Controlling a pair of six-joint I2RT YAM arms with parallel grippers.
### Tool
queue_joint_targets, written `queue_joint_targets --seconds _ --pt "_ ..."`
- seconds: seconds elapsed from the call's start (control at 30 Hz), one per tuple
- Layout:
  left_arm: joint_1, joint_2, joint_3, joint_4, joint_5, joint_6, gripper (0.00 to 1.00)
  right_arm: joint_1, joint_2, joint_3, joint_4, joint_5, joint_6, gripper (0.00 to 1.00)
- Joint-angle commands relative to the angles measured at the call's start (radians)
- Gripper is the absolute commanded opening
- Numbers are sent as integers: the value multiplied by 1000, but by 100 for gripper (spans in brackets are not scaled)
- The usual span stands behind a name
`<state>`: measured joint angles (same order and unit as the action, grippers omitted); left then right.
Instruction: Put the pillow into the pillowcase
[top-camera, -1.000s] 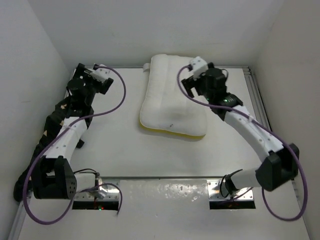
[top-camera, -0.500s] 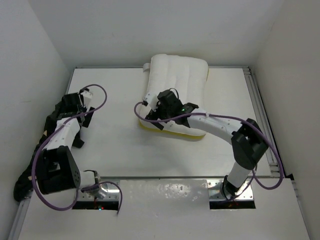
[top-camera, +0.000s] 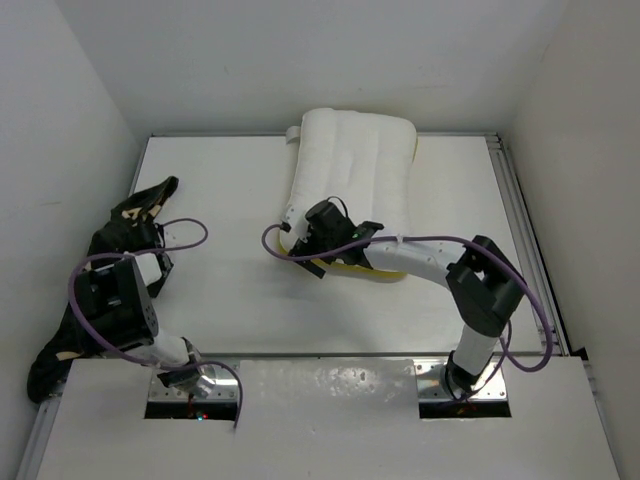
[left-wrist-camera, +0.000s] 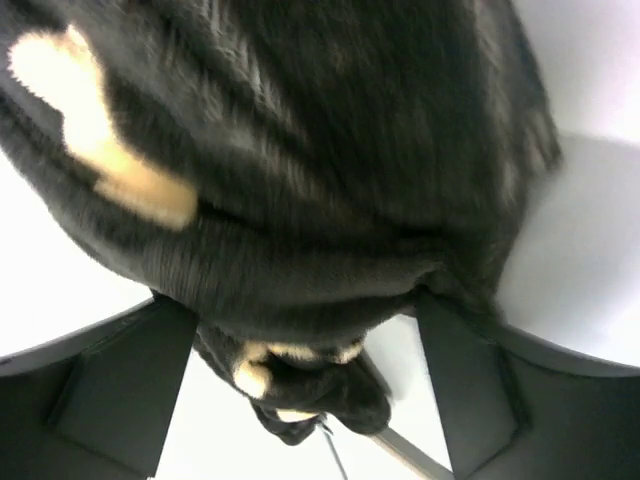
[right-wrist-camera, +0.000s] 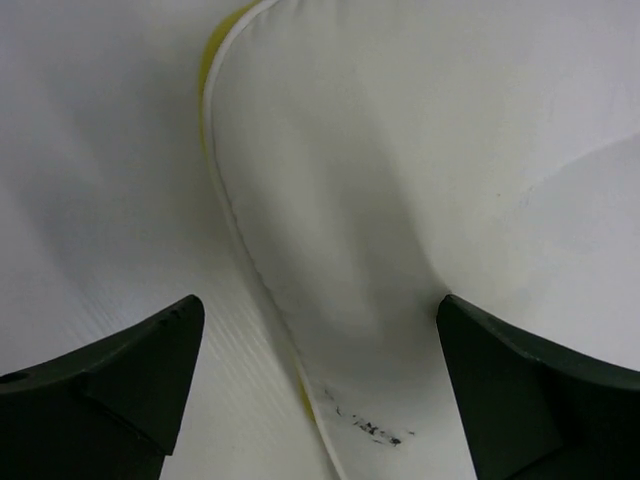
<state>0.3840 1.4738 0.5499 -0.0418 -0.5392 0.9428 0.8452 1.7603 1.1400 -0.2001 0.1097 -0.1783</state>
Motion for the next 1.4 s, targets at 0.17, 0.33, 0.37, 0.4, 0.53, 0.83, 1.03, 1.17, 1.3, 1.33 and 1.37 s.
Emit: queue_joint_targets --seconds 0.17,0.33,0.37,0.4,0.53,0.83,1.03,1.17,1.3,1.33,1.37 --pt "-12 7 143 -116 135 11 0 -4 12 -42 54 55 0 43" --pt "-144 -67 345 -333 364 -50 0 -44 -96 -144 70 -11 10 0" --pt "-211 -63 443 -366 424 -64 0 -67 -149 -161 64 -66 7 0" --pt "-250 -53 491 -430 442 -94 0 -80 -178 -198 65 -97 -4 0" --pt "-510 45 825 -622 524 -124 0 -182 -353 -259 31 -263 -21 0" --pt "-625 154 1430 -1035 1019 -96 0 -444 -547 -126 182 -493 247 99" --pt "-680 129 1423 -1072 1045 -98 0 -531 -504 -166 487 -544 473 37" --pt "-700 118 1401 -1037 1044 -168 0 -522 -460 -164 530 -570 490 71" --pt "-729 120 1403 -1012 1038 -216 0 -499 -427 -181 503 -708 445 99" --pt "-734 120 1401 -1008 1038 -226 0 -489 -417 -190 472 -761 394 99" --pt "-735 121 1400 -1003 1035 -233 0 -482 -415 -191 434 -784 355 99"
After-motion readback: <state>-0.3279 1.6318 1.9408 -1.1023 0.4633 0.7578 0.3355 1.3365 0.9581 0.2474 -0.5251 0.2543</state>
